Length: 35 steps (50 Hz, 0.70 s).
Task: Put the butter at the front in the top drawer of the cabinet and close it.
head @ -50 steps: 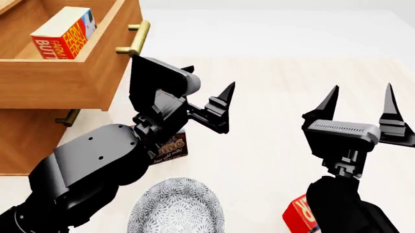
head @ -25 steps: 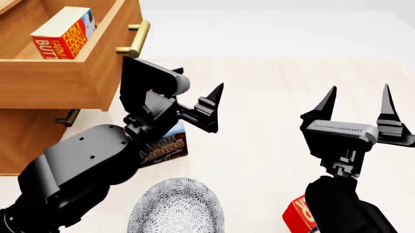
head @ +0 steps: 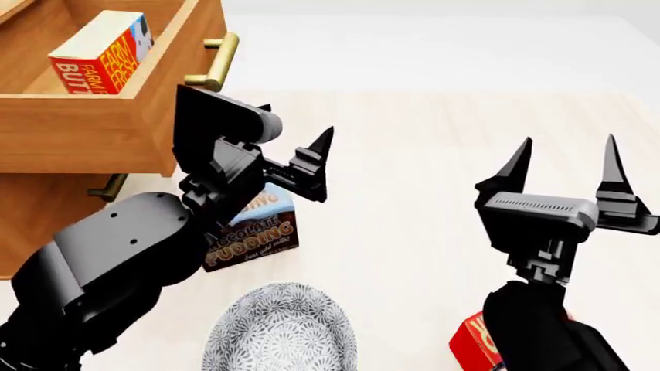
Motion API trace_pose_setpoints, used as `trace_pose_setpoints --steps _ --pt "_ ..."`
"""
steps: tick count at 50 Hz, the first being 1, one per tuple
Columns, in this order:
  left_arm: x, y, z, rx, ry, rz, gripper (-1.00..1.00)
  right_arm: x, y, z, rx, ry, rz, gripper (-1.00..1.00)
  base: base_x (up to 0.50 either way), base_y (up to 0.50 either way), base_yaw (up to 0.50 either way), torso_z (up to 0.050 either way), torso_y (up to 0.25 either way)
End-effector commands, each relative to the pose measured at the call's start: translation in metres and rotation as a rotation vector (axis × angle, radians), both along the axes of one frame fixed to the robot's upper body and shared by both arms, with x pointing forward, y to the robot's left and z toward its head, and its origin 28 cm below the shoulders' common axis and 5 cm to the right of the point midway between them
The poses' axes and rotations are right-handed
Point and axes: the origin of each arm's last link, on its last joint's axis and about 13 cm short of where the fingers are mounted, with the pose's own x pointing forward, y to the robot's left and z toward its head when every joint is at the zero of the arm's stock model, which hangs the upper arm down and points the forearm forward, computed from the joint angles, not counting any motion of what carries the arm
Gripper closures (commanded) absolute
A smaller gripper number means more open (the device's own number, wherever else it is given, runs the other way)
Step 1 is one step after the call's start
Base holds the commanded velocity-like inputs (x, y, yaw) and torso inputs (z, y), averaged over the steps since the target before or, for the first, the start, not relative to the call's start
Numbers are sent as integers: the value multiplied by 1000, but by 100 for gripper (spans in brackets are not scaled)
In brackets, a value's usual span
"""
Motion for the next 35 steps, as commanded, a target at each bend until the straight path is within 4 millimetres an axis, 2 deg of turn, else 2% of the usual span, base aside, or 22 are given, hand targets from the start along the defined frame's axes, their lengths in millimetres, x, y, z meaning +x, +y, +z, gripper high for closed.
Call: trace_pose_setpoints --steps 1,17,35 --pt "8 7 -1 -1 5 34 -100 -2 2 1 -5 -1 7 -100 0 0 0 0 0" --pt "22 16 -2 -23 18 76 -100 -7 4 5 -10 -11 18 -100 0 0 0 0 0" --pt "26 29 -4 -42 22 130 -100 -5 5 4 -8 -10 20 -100 0 0 0 0 0"
